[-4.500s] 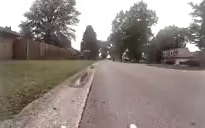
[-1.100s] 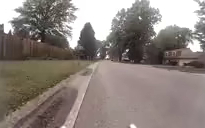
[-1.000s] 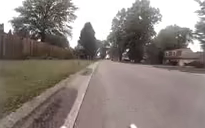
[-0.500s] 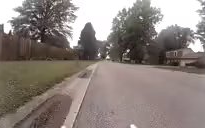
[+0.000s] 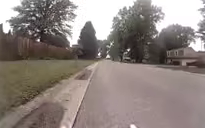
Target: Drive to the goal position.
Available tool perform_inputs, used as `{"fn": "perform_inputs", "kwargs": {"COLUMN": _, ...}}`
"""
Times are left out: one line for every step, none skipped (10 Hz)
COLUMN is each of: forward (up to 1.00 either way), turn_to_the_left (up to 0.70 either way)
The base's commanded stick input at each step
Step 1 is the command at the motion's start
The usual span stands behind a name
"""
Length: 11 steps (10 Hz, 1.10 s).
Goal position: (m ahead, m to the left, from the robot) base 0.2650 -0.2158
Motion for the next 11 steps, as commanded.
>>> {"fn": "perform_inputs", "kwargs": {"forward": 0.70, "turn_to_the_left": 0.00}}
{"fn": "perform_inputs", "kwargs": {"forward": 0.70, "turn_to_the_left": 0.00}}
{"fn": "perform_inputs", "kwargs": {"forward": 0.70, "turn_to_the_left": 0.00}}
{"fn": "perform_inputs", "kwargs": {"forward": 0.70, "turn_to_the_left": 0.00}}
{"fn": "perform_inputs", "kwargs": {"forward": 0.70, "turn_to_the_left": 0.00}}
{"fn": "perform_inputs", "kwargs": {"forward": 0.70, "turn_to_the_left": 0.00}}
{"fn": "perform_inputs", "kwargs": {"forward": 0.70, "turn_to_the_left": 0.00}}
{"fn": "perform_inputs", "kwargs": {"forward": 0.70, "turn_to_the_left": 0.00}}
{"fn": "perform_inputs", "kwargs": {"forward": 0.70, "turn_to_the_left": 0.00}}
{"fn": "perform_inputs", "kwargs": {"forward": 0.70, "turn_to_the_left": 0.00}}
{"fn": "perform_inputs", "kwargs": {"forward": 0.70, "turn_to_the_left": 0.00}}
